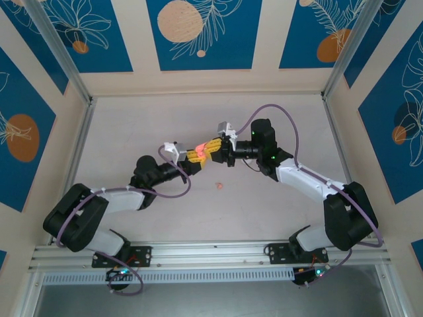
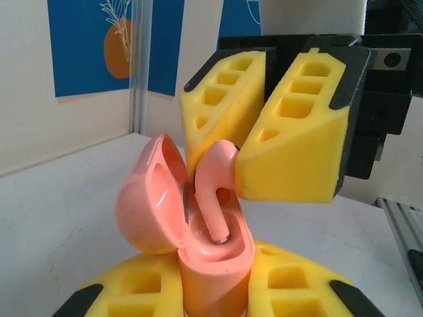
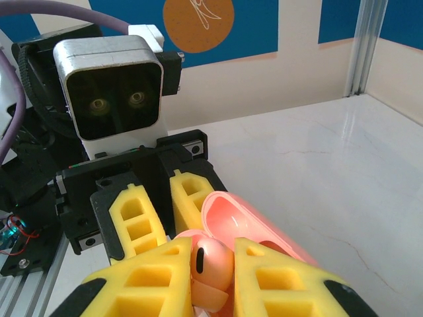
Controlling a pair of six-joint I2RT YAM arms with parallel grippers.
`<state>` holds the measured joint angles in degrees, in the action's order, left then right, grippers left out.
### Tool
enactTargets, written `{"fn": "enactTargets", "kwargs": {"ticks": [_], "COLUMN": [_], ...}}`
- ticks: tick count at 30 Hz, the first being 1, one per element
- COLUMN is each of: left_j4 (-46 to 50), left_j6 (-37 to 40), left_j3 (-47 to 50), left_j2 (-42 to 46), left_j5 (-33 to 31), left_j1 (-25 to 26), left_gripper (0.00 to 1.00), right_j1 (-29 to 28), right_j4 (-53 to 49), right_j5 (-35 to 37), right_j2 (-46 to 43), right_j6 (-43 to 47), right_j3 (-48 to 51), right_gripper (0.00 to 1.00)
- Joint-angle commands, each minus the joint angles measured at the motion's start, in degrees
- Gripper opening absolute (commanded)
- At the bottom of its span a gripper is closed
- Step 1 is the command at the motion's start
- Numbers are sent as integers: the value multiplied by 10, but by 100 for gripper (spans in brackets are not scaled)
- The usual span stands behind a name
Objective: Insert wireless bluetooth earbuds into charging case
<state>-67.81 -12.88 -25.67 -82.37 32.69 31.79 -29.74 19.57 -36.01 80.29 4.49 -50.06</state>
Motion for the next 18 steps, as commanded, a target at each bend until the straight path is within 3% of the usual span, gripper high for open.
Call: {"fn": "enactTargets", "kwargs": {"ticks": [1, 18], "left_j4": [-35, 53], "left_j6": [14, 77], "left_j3": [-7, -4], "left_j2": [21, 42], "left_j5": [-20, -18], "left_j1": [-3, -3], "left_gripper": [15, 15], "right_j1": [-1, -13], "right_j4": [-51, -38], "right_j5": [-20, -22], "right_j2": [-8, -11], "right_j6": [-4, 8], "right_j3": [17, -22], "right_gripper": [18, 17]}}
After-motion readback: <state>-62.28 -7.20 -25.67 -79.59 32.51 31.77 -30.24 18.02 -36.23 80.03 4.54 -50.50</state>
